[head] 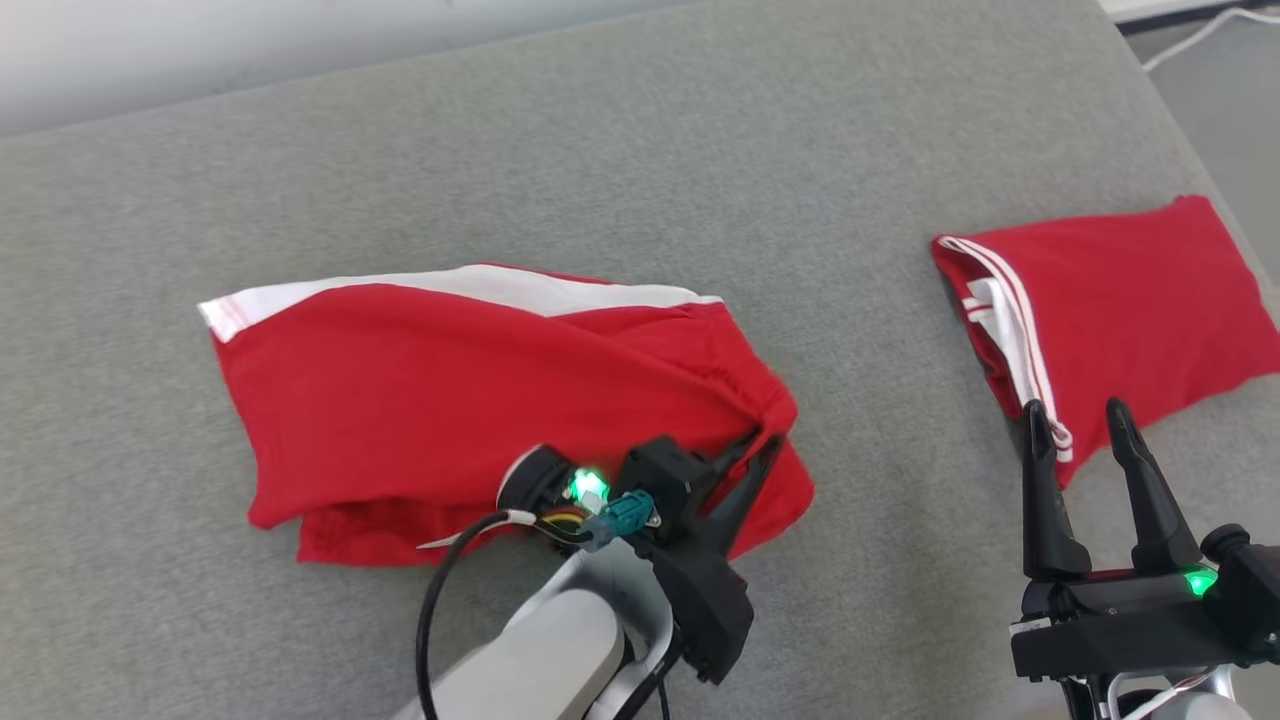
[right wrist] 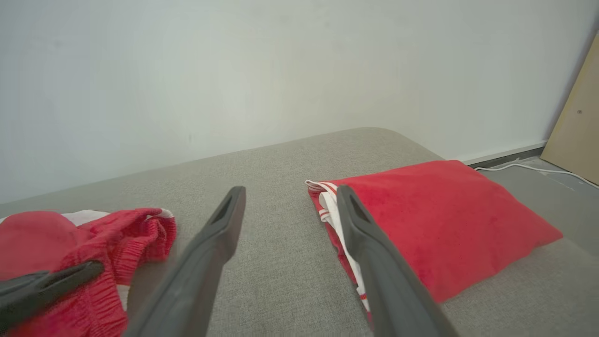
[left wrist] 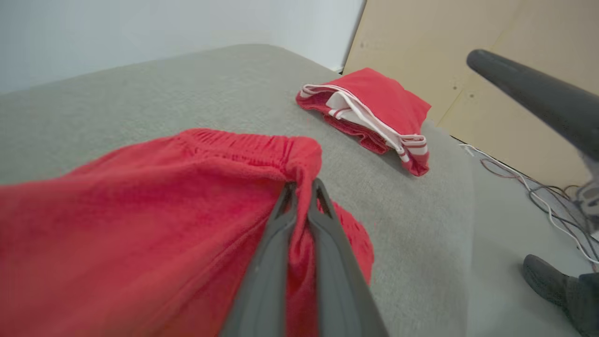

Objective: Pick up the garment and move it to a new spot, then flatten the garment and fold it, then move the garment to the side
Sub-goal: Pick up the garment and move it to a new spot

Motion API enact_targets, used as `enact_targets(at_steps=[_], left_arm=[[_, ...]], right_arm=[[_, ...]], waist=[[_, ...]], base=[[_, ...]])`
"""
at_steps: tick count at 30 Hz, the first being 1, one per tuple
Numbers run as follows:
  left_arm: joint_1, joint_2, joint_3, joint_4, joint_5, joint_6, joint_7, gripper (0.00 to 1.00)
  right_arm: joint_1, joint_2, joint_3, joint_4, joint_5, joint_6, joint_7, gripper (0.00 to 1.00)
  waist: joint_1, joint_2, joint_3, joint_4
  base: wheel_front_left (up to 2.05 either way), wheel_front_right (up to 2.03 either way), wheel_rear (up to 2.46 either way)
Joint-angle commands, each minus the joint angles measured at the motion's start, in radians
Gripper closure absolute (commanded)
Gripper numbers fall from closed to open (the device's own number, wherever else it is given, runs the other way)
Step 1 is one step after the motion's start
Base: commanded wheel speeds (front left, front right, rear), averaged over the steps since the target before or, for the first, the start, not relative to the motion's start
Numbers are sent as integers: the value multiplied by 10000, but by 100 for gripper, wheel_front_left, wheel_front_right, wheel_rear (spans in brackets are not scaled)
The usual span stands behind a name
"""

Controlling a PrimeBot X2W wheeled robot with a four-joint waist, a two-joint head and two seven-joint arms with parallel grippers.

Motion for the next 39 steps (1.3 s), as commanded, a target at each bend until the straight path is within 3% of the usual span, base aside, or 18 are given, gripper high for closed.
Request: enact_targets(at_steps=[1,8,15,16,20,30,39], left_arm=[[149,3,-122,228,-168,-57,34,100],[1034,29,-271,490,-630,57,-65,100],[1734,-27,-406,564,-1192,-123,-269,100],[1743,-55,-412,570,-1241,-107,-492,0],[1618,-81,-261,426,-1316,-52,-1126,0],[1354,429,1299,-500,-993,851,-2426,0],[1681,1172,4099,-1767,-305,1547,-2612,0]], right_arm=[[-77,60,-18,60,103,-10,-99,0],[-30,101,-277,296,76,-10,-270,0],[-58,16,-327,288,-26,-11,-164,0],[-41,-2,-345,272,-45,-11,-108,0],[-16,-50,-408,194,-117,-11,-27,0],[188,-155,-555,-72,-238,-11,233,0],[227,-301,-366,-183,-257,-11,424,0]], waist=[[1,0,259,-311],[1,0,245,-44],[1,0,21,397],[1,0,-79,507],[1,0,-334,693],[1,0,-905,1197],[1,0,-1220,1636]], base=[[0,0,0],[0,0,0],[0,0,0],[0,0,0],[0,0,0],[0,0,0],[0,0,0]])
